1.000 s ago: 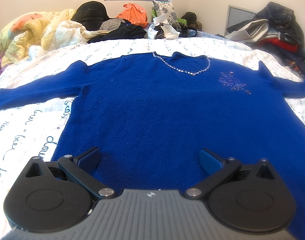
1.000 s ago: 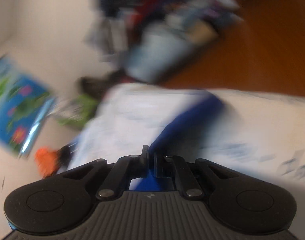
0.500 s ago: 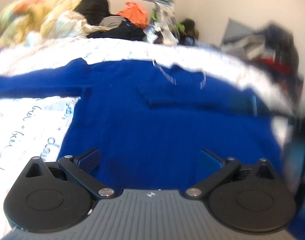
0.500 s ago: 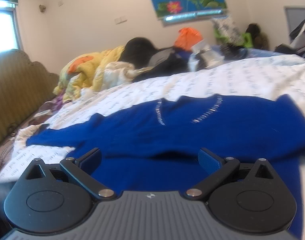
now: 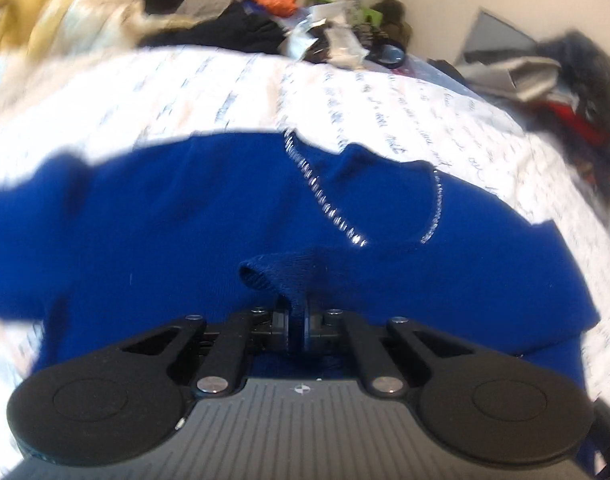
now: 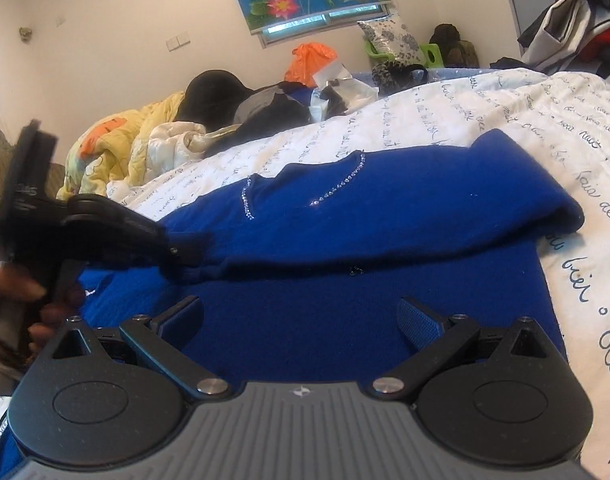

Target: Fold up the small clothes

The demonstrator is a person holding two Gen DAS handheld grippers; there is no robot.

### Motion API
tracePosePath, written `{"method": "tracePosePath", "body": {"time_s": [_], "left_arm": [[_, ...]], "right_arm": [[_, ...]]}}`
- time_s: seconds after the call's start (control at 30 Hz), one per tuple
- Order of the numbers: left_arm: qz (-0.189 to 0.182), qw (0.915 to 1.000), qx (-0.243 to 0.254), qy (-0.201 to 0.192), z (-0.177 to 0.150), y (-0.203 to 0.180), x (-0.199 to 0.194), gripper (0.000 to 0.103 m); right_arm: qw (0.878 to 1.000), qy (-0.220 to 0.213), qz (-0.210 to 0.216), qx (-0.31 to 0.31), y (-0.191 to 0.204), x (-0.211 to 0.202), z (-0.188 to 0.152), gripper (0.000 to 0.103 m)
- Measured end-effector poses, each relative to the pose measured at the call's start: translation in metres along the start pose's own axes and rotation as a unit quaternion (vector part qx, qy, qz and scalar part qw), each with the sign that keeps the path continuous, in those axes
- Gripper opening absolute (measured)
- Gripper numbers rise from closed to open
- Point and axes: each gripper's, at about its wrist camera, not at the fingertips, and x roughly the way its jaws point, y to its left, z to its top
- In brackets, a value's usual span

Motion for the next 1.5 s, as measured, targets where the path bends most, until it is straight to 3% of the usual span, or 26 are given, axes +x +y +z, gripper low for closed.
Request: {"method": "tracePosePath", "body": {"time_s": [0.13, 0.2, 0.33, 0.43, 0.53, 0.57, 0.6, 0.67, 0.7, 0.77, 0.87, 0.9, 0.93, 1.0, 1.07, 1.1, 1.17, 1.2, 1.23, 1.3, 1.43, 1.47, 1.5], "left_arm": [[0.005, 0.9963, 0.04, -0.076, 0.018, 0.009, -0.034, 0.006], [0.036, 0.9941, 0.044, -0.092, 0.026, 0.026, -0.042, 0.006], [0.107, 0.991, 0.066, -0.044, 0.013, 0.058, -0.007, 0.006], [0.117, 0.9897, 0.079, -0.022, -0.003, 0.068, 0.003, 0.008], [0.121, 0.9885, 0.056, -0.071, -0.005, 0.072, -0.03, 0.037], [0.123, 0.9865, 0.043, -0.099, -0.003, 0.074, -0.046, 0.057], [0.117, 0.9838, 0.033, -0.132, -0.003, 0.074, -0.06, 0.074], [0.081, 0.9834, 0.039, -0.157, 0.0, 0.065, -0.071, 0.08], [0.057, 0.9863, 0.051, -0.147, 0.003, 0.058, -0.066, 0.08], [0.029, 0.9911, 0.064, -0.113, 0.006, 0.047, -0.044, 0.075], [0.014, 0.9987, 0.046, -0.02, 0.005, 0.05, 0.008, 0.06], [0.022, 0.9976, 0.05, -0.041, 0.001, 0.054, 0.013, 0.063], [0.041, 0.9962, 0.063, -0.045, -0.006, 0.056, 0.016, 0.068], [0.032, 0.996, 0.071, -0.044, -0.005, 0.065, 0.007, 0.065], [0.014, 0.9954, 0.061, -0.073, -0.009, 0.076, -0.012, 0.071], [0.017, 0.9941, 0.055, -0.091, -0.008, 0.085, -0.021, 0.083], [0.018, 0.9933, 0.03, -0.111, 0.0, 0.095, -0.023, 0.095], [0.009, 0.9934, 0.014, -0.114, 0.001, 0.098, -0.022, 0.094], [0.001, 0.9938, -0.001, -0.112, 0.002, 0.099, -0.02, 0.094], [-0.01, 0.995, -0.023, -0.096, -0.005, 0.099, -0.012, 0.094], [0.0, 0.9947, -0.002, -0.102, -0.014, 0.085, 0.004, 0.099], [-0.003, 0.9948, -0.003, -0.102, -0.015, 0.085, 0.004, 0.103], [-0.002, 0.9953, -0.005, -0.097, -0.016, 0.086, 0.007, 0.103]], "right_arm": [[1.0, 0.002, 0.005, 0.008, -0.003, 0.001, -0.001, 0.103], [1.0, 0.004, 0.007, 0.01, -0.003, 0.002, -0.001, 0.103], [1.0, 0.006, 0.007, 0.011, -0.002, 0.002, -0.001, 0.103], [1.0, 0.01, 0.006, 0.008, -0.001, 0.002, -0.001, 0.103], [1.0, 0.01, 0.016, 0.016, -0.004, -0.004, 0.006, 0.103], [1.0, 0.002, 0.021, 0.023, -0.007, -0.009, 0.013, 0.103], [0.999, -0.016, 0.022, 0.031, -0.01, -0.014, 0.025, 0.103], [0.998, -0.057, 0.017, 0.037, -0.015, -0.018, 0.054, 0.103], [0.997, -0.063, 0.008, 0.032, -0.017, -0.011, 0.07, 0.103], [0.999, -0.03, -0.021, 0.014, -0.022, 0.022, 0.095, 0.103], [0.994, 0.079, -0.074, -0.011, -0.035, 0.086, 0.1, 0.103], [0.99, 0.105, -0.086, -0.028, -0.039, 0.099, 0.093, 0.103], [0.989, 0.086, -0.091, -0.076, -0.035, 0.097, 0.085, 0.103], [0.982, 0.102, -0.109, -0.118, -0.032, 0.092, 0.077, 0.103], [0.991, 0.09, -0.06, -0.075, -0.049, 0.069, 0.087, 0.103], [0.997, 0.059, -0.042, -0.038, -0.064, 0.054, 0.095, 0.103], [0.998, 0.018, -0.046, 0.049, -0.105, 0.038, 0.111, 0.103], [0.993, 0.023, -0.061, 0.095, -0.124, 0.04, 0.118, 0.102], [0.988, 0.039, -0.072, 0.134, -0.143, 0.046, 0.123, 0.096], [0.978, 0.079, -0.06, 0.182, -0.166, 0.064, 0.126, 0.051], [0.975, 0.078, -0.049, 0.201, -0.166, 0.081, 0.134, 0.05], [0.978, 0.079, -0.052, 0.188, -0.162, 0.085, 0.134, 0.046], [0.98, 0.088, -0.06, 0.168, -0.158, 0.091, 0.136, 0.008]]}}
